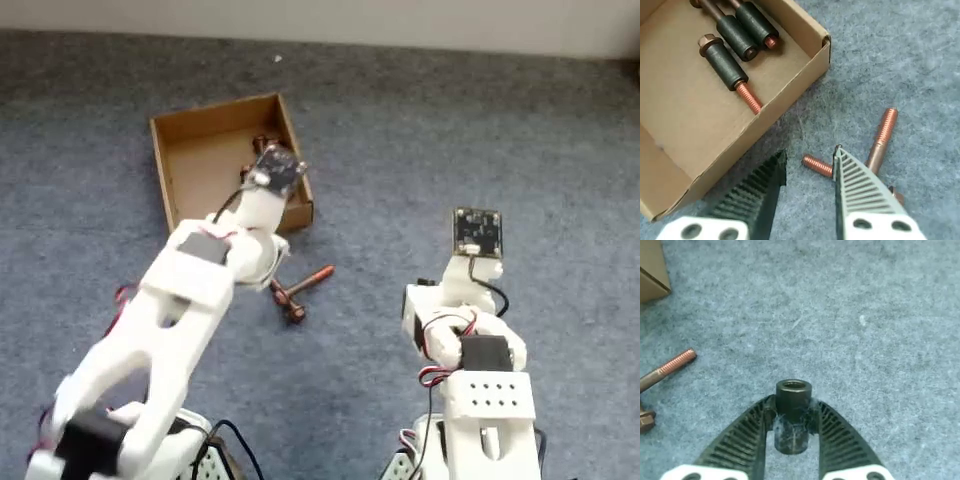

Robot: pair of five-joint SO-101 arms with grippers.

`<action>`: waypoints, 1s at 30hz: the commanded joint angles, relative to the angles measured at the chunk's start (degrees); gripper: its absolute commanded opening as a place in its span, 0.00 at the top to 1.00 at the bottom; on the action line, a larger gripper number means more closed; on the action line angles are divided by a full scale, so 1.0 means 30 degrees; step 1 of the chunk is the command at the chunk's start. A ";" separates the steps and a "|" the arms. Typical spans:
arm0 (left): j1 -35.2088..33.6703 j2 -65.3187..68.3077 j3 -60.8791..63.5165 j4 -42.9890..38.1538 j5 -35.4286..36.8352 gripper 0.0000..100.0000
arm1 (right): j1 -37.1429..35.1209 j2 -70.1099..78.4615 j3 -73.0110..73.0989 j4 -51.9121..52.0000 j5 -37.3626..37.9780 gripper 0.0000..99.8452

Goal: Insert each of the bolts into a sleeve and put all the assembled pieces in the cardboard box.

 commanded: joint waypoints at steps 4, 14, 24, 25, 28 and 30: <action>0.0220 0.6022 -0.4147 -0.0440 -0.0352 0.84 | 0.0220 -0.0484 -0.0190 -0.0454 -0.0147 1.00; 0.0103 0.7722 -0.3736 0.1084 -0.2755 0.84 | 0.0220 -0.0454 -0.0190 -0.0454 -0.0088 1.00; -0.0249 0.7663 -0.3707 0.6916 -0.2989 0.92 | 0.0220 -0.0425 -0.0190 -0.0454 -0.0088 1.00; -0.0103 0.7604 -0.3736 0.7355 -0.2989 0.95 | 0.0220 -0.0425 -0.0190 -0.0454 -0.0088 1.00; 0.0220 0.6667 -0.3560 0.9026 -0.3985 0.98 | 0.0220 -0.0425 -0.0190 -0.0454 -0.0059 1.00; 0.0220 0.5758 -0.3648 1.0256 -0.4044 0.98 | 0.0220 -0.0454 -0.0190 -0.0454 -0.0059 1.00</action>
